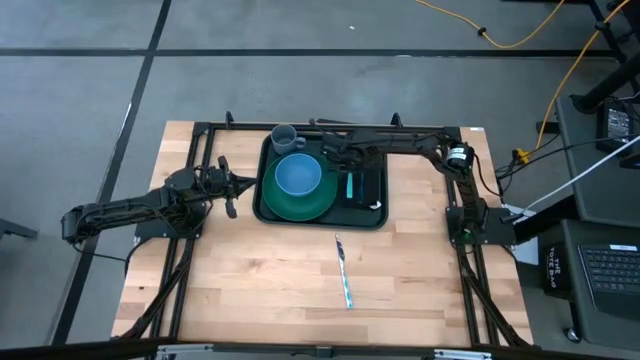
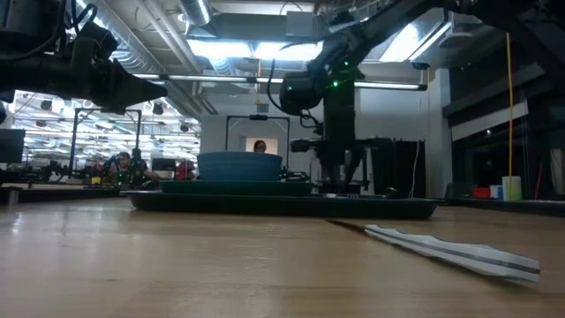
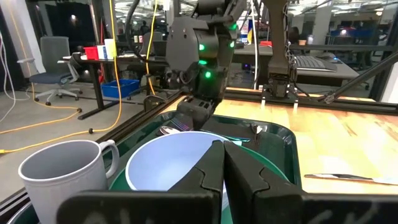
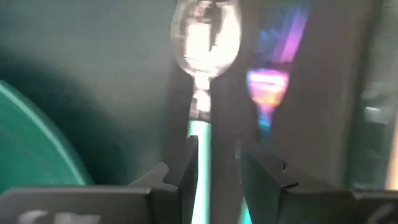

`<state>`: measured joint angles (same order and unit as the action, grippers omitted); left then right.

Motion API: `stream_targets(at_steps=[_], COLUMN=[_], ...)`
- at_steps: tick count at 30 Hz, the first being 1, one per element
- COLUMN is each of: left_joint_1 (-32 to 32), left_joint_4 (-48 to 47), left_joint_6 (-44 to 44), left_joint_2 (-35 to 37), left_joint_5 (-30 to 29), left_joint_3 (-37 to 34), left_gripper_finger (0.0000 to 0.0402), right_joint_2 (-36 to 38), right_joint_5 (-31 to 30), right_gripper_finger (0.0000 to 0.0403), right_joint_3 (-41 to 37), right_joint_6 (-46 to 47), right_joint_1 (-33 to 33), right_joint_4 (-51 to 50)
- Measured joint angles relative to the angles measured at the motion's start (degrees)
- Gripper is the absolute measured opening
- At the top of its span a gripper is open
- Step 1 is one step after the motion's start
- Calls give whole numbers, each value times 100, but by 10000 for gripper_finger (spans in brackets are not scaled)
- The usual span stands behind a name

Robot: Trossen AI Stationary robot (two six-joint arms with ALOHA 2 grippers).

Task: Set up tray
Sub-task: Put the blue knife on the black napkin to the right of the blue fork

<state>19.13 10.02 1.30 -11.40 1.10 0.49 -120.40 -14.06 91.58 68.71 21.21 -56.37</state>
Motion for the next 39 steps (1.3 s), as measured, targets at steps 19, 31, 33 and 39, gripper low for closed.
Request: stream_targets(at_steps=[19,31,33,39], left_joint_1=[-1,0,1,0], left_joint_4=[0,0,0,0], left_joint_6=[1,1,1,1], left_joint_2=[0,0,0,0], left_joint_5=[0,0,0,0], left_joint_3=[0,0,0,0], left_gripper_finger=[4,4,4,4], right_joint_2=[1083,1191,1191,1191], right_joint_5=[-1584,-1279,-1279,-1250], right_gripper_finger=[113,113,113,113], right_joint_3=[937,937,937,937], right_joint_6=[-689,-817,-770,-442], right_joint_1=[-1132,-2633,-2882,-3458], right_joint_4=[-1933,-1907,-1944,-1959])
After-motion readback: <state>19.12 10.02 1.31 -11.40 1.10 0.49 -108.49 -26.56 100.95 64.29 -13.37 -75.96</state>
